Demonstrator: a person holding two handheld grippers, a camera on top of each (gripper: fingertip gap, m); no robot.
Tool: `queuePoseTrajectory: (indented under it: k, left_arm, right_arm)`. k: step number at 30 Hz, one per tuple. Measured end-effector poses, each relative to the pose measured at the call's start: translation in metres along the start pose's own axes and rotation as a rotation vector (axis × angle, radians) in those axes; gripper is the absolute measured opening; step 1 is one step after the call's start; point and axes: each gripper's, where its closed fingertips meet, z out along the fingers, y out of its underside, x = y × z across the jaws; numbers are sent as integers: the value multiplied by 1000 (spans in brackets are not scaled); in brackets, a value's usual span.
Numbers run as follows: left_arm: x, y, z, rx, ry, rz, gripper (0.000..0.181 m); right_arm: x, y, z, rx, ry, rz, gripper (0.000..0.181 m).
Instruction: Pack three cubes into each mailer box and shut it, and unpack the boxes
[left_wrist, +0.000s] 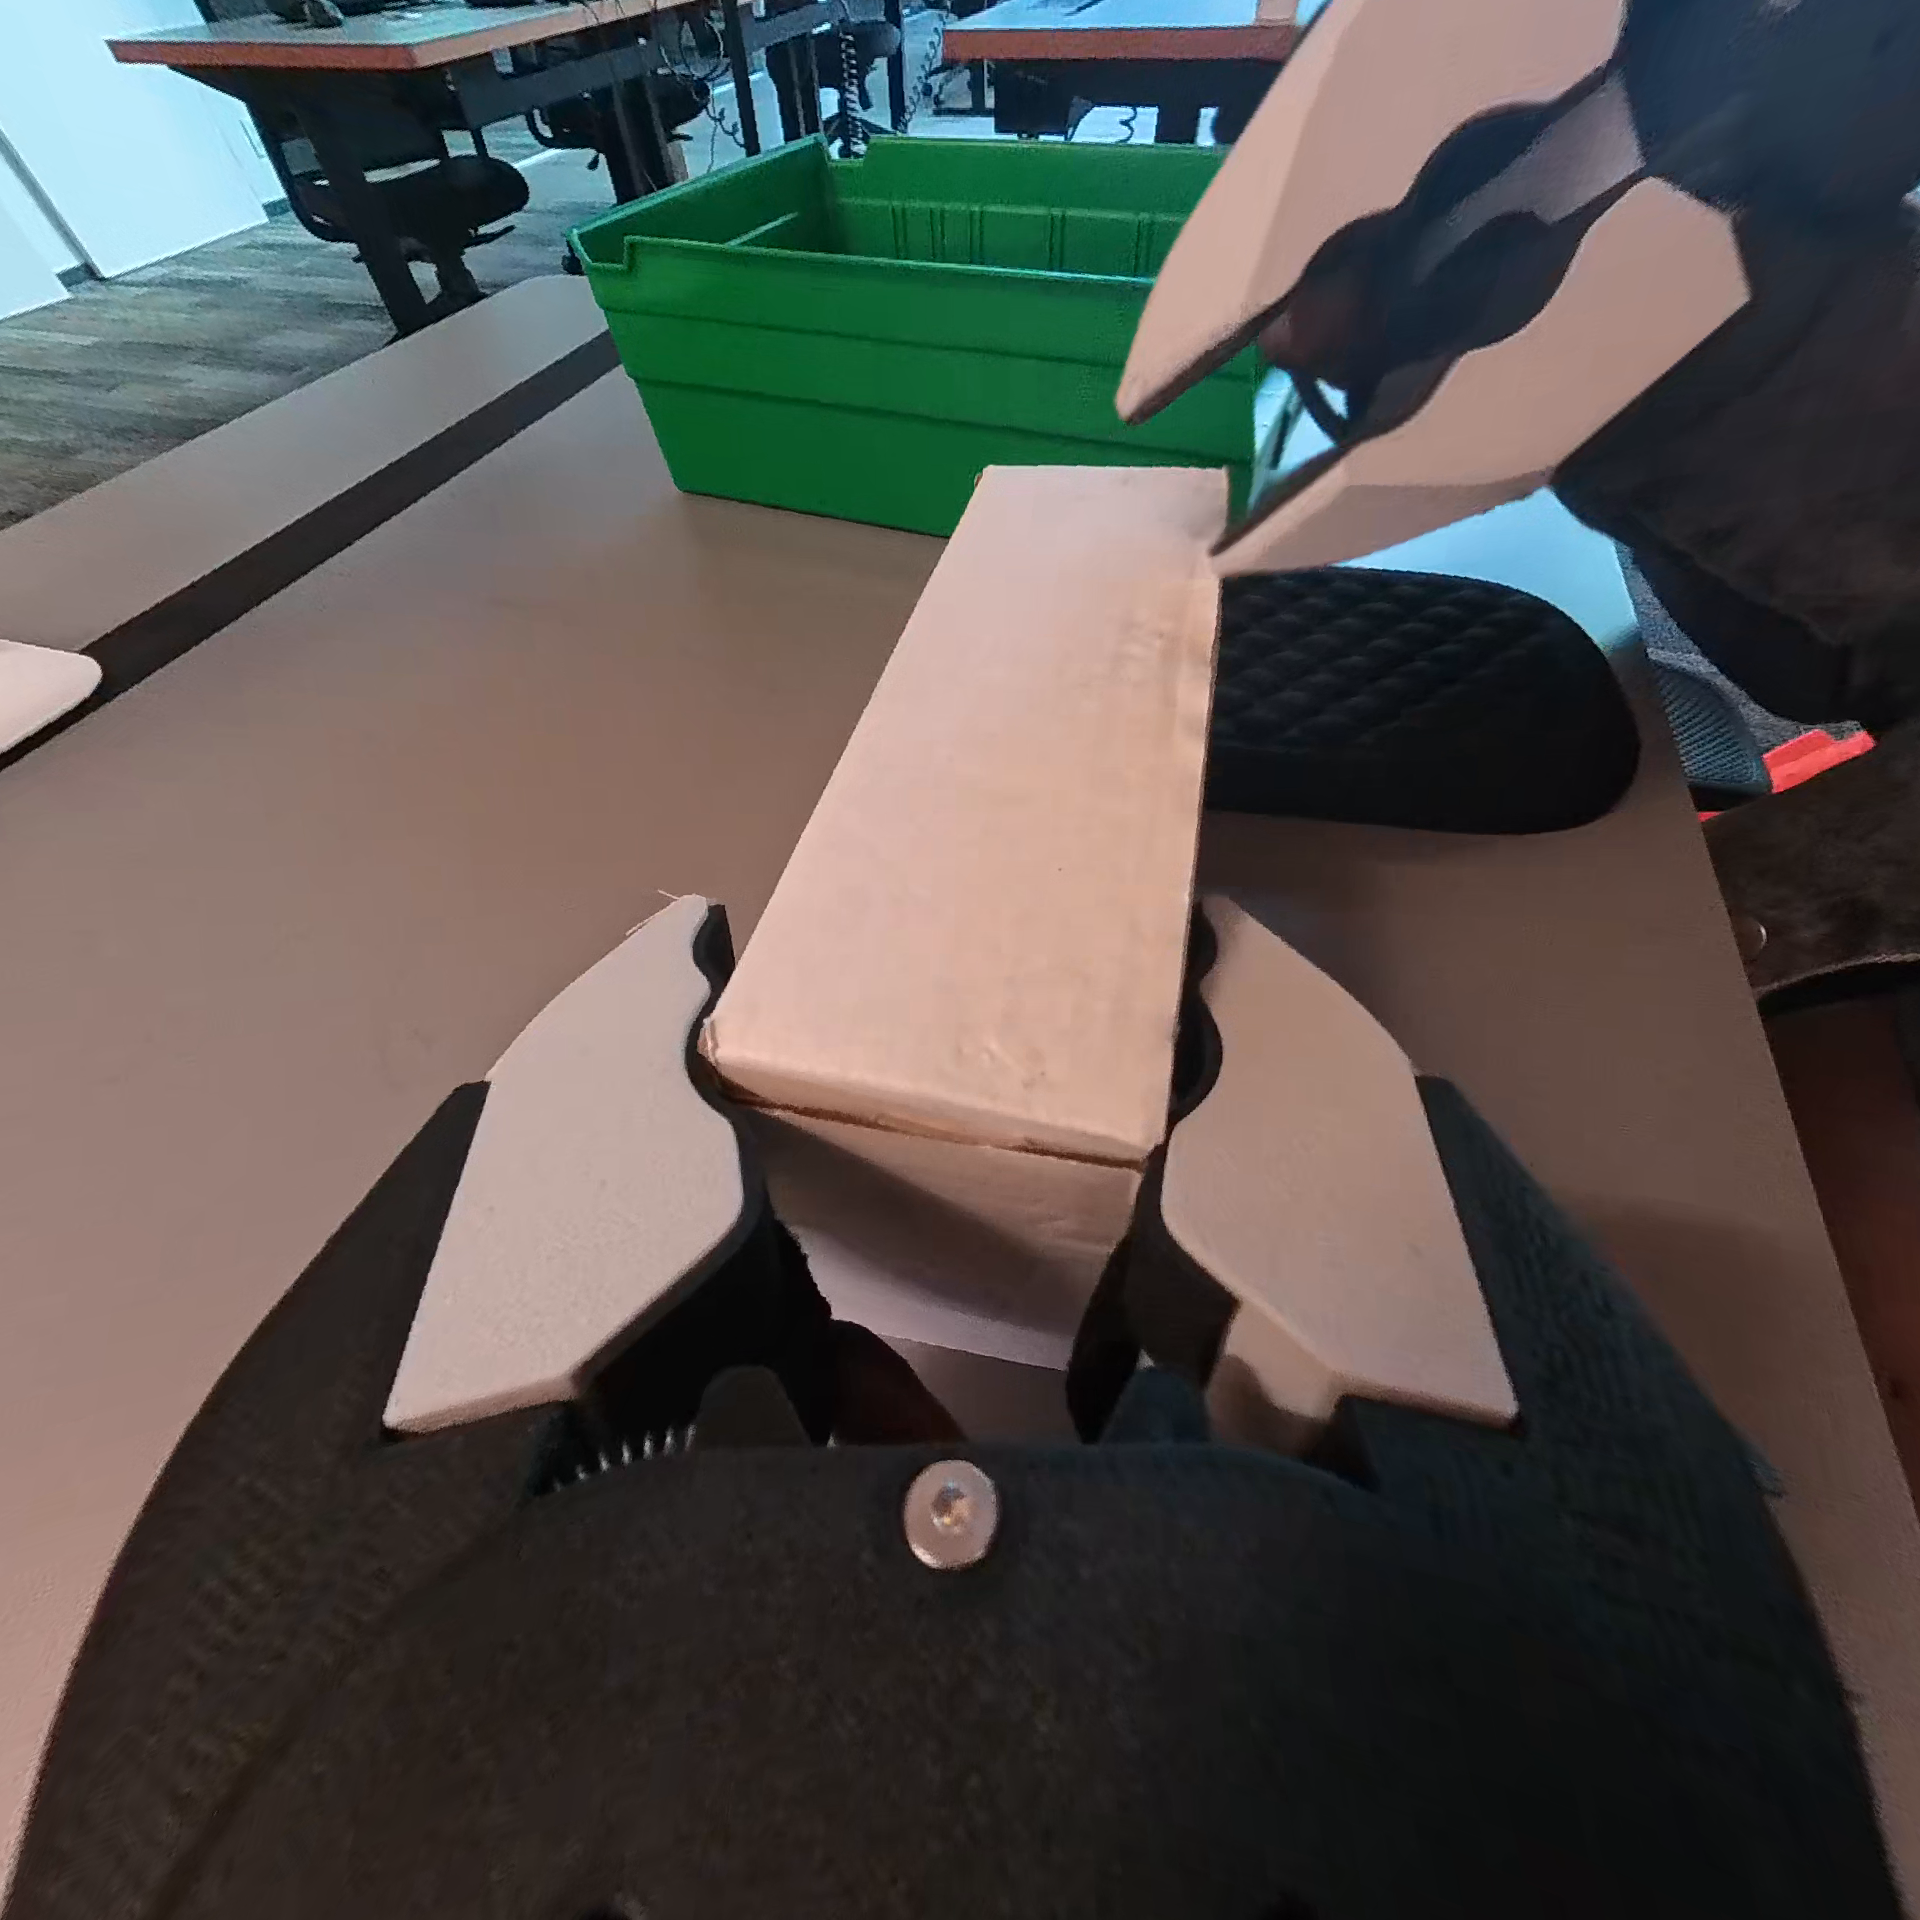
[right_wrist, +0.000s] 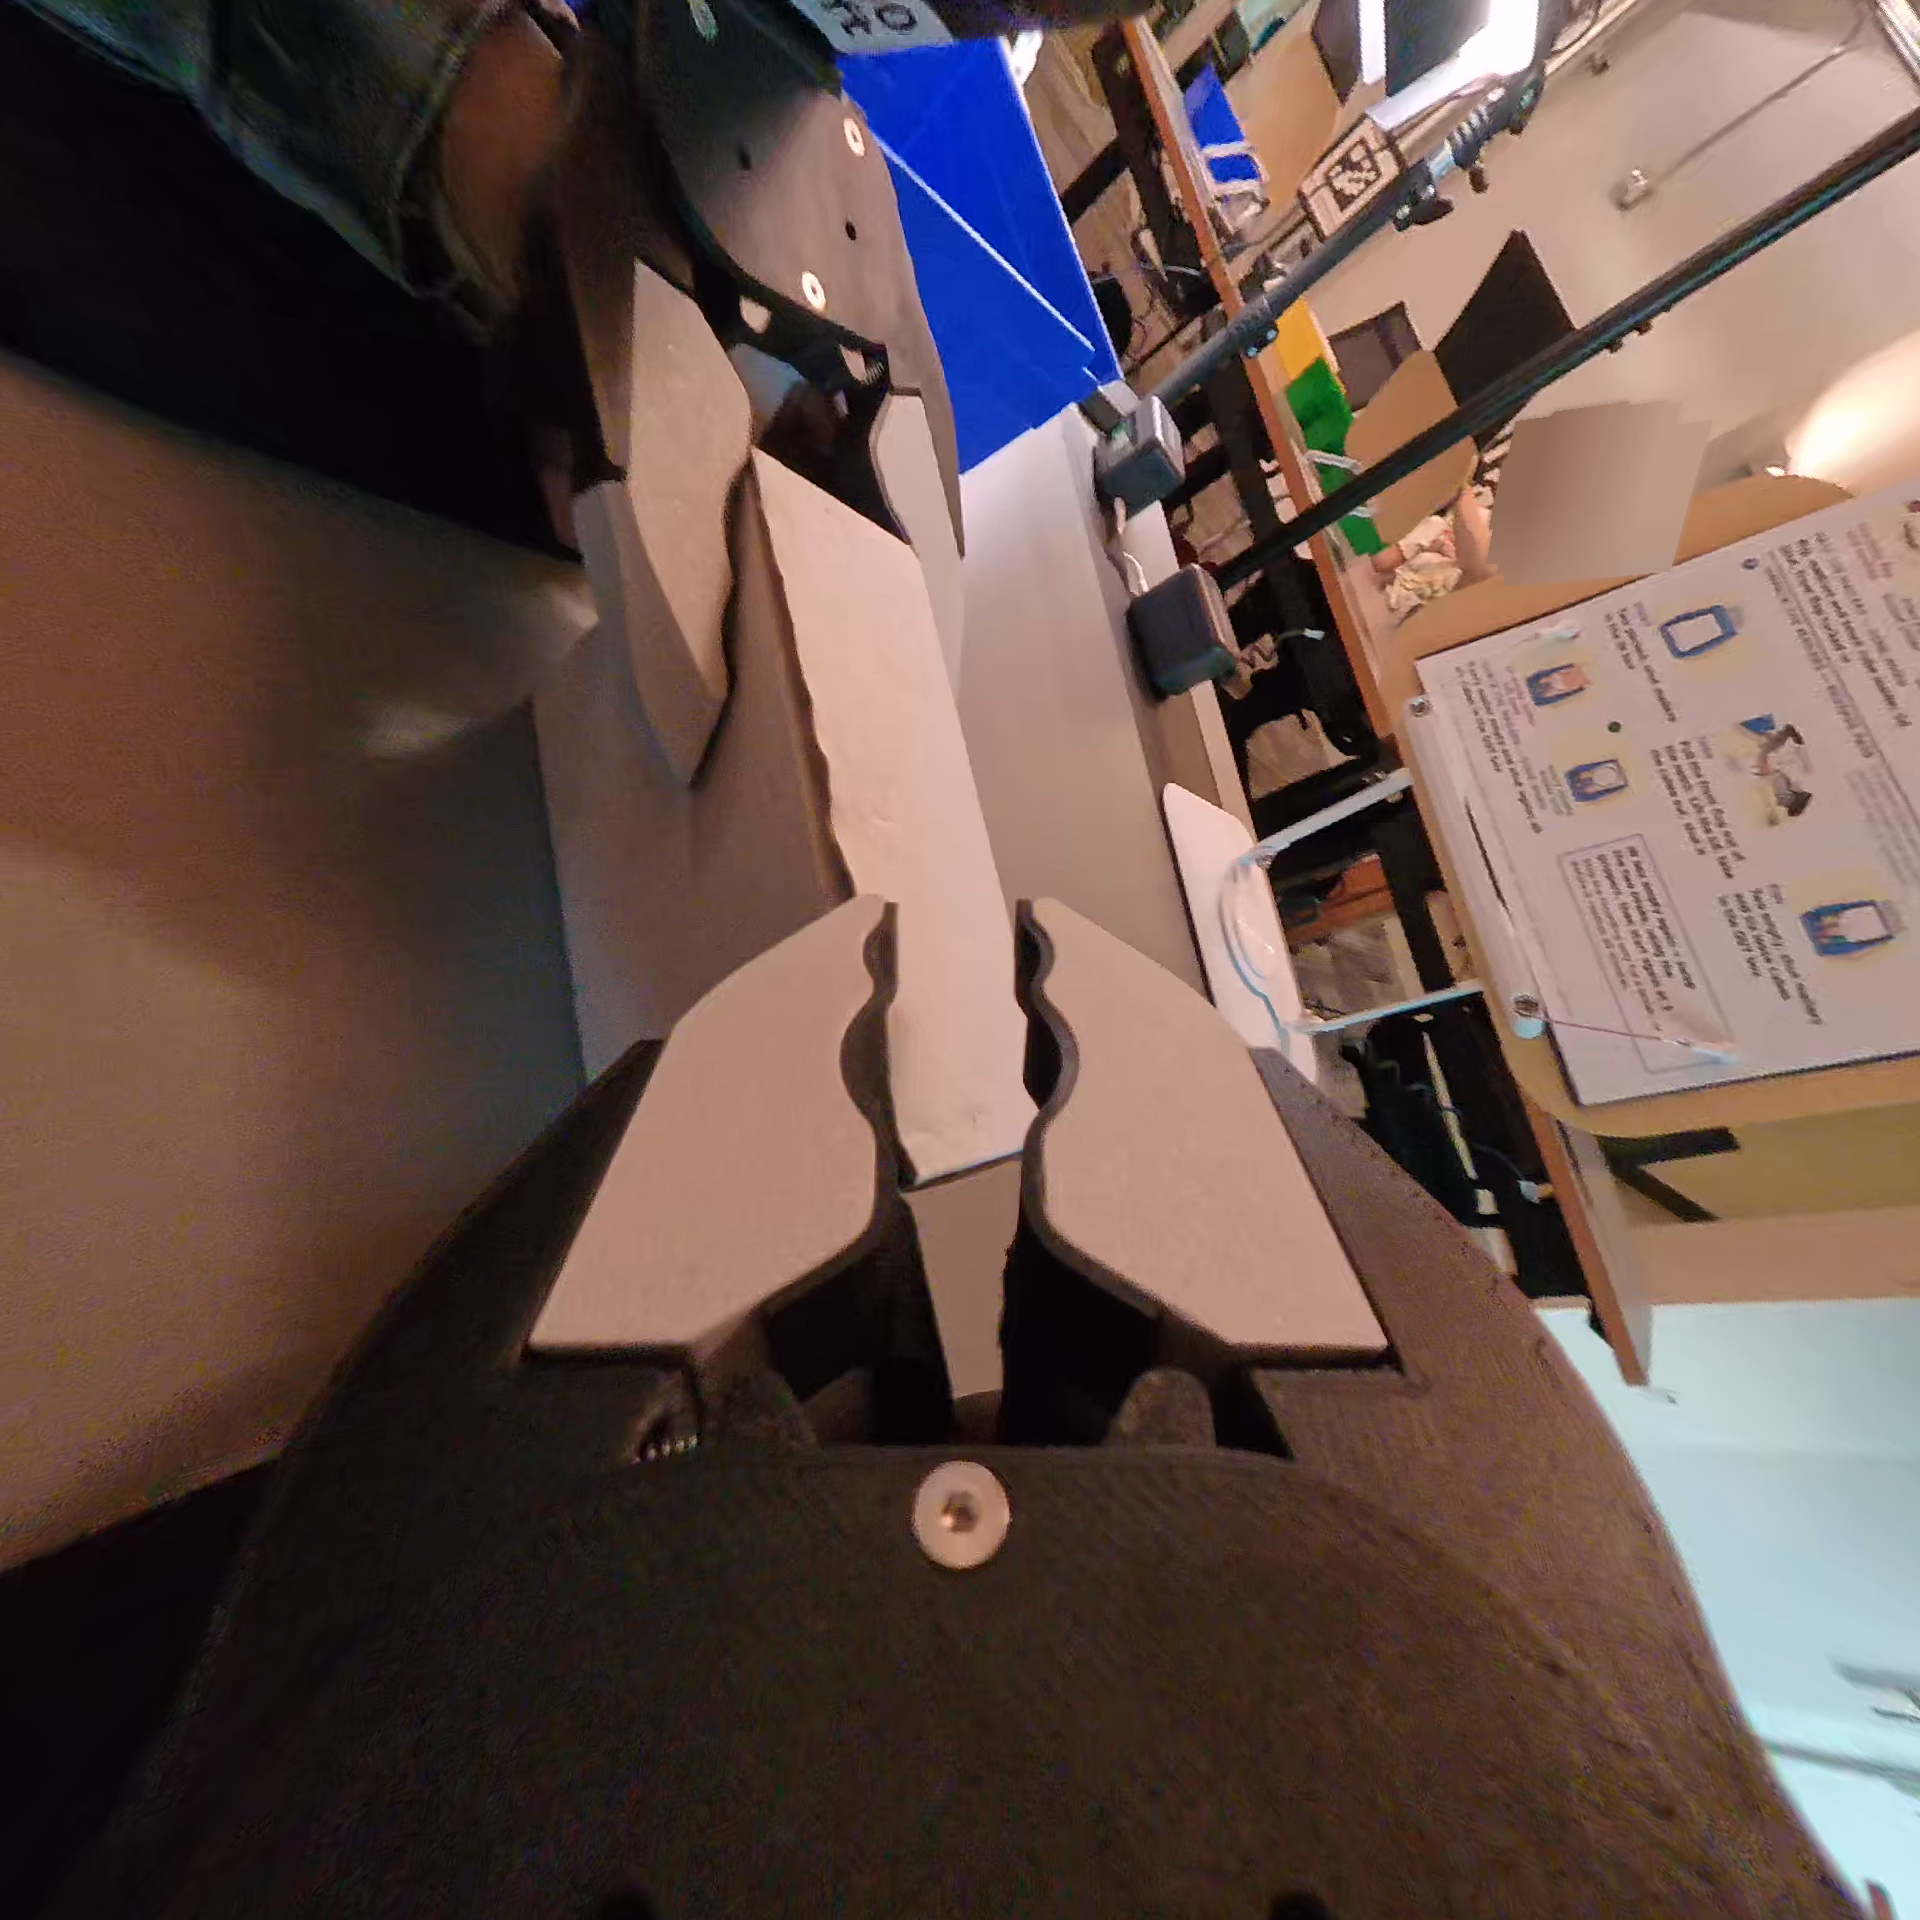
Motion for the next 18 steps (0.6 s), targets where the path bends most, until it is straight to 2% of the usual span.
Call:
queuePoseTrajectory:
  k: [3,6,10,14,18]
  left_arm:
    - [0,0,0,-2,0,0,82]
    - [0,0,0,-8,-3,2,82]
    - [0,2,0,-25,0,7,83]
    - [1,2,0,-29,8,11,82]
    - [1,2,0,-33,11,15,82]
  right_arm:
    - [-8,-3,-2,10,-44,22,25]
    - [-6,3,1,-28,-5,-39,22]
    - [-1,2,3,-46,22,-89,29]
    - [2,-5,7,-68,98,-265,32]
    - [-1,-12,16,-85,149,-405,23]
